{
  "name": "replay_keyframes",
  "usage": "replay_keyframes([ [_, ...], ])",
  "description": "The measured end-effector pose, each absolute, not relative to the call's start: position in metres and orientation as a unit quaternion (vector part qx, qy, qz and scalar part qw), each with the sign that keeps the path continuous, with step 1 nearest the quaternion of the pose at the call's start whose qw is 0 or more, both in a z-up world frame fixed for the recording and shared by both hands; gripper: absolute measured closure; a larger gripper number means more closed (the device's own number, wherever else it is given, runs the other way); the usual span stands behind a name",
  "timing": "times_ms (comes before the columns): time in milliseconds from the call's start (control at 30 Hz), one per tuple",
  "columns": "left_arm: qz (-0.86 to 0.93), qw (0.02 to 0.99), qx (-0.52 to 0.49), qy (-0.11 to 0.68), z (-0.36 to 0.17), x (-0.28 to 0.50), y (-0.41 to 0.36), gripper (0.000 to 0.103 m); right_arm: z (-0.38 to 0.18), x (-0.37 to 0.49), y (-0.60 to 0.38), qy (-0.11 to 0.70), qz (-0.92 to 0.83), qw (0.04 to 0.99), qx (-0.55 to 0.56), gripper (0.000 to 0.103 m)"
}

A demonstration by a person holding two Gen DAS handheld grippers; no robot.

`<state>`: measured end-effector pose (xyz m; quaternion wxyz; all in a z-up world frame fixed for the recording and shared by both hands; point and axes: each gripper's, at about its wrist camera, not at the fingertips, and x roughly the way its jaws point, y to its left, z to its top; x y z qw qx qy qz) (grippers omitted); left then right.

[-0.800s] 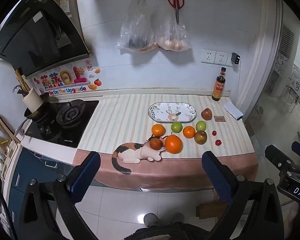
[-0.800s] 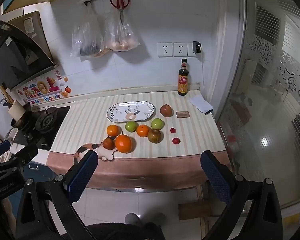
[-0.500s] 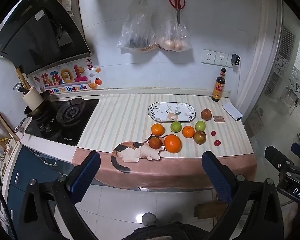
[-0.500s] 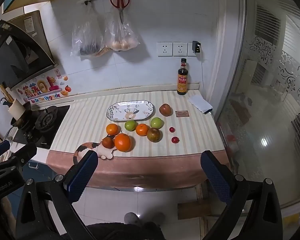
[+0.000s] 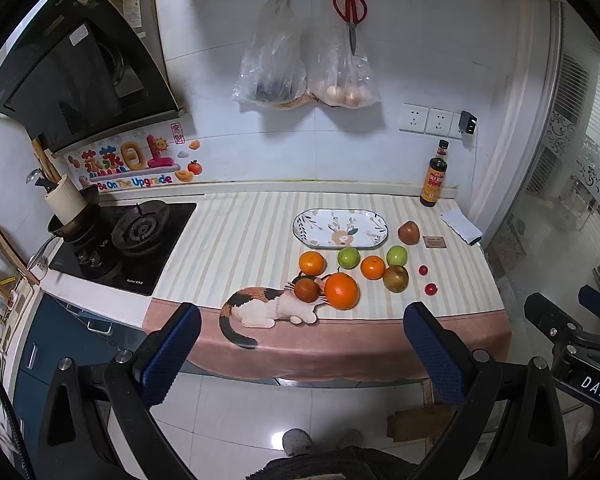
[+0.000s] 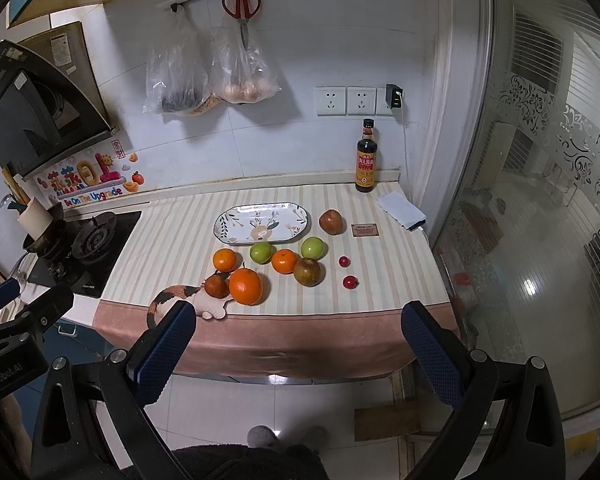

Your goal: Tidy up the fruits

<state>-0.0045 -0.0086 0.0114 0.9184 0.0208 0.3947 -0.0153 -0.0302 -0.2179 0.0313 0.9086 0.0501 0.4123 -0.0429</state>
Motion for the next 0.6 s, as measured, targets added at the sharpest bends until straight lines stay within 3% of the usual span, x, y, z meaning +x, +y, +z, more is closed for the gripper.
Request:
replay_keyframes([
  [600, -0.015, 0.919, 0.021, 0.394, 0.0089, -0.0058, -0.0108, 0.000, 0.0284, -0.0285, -0.2211, 0.416, -0.038, 0.907, 0.051, 0.000],
])
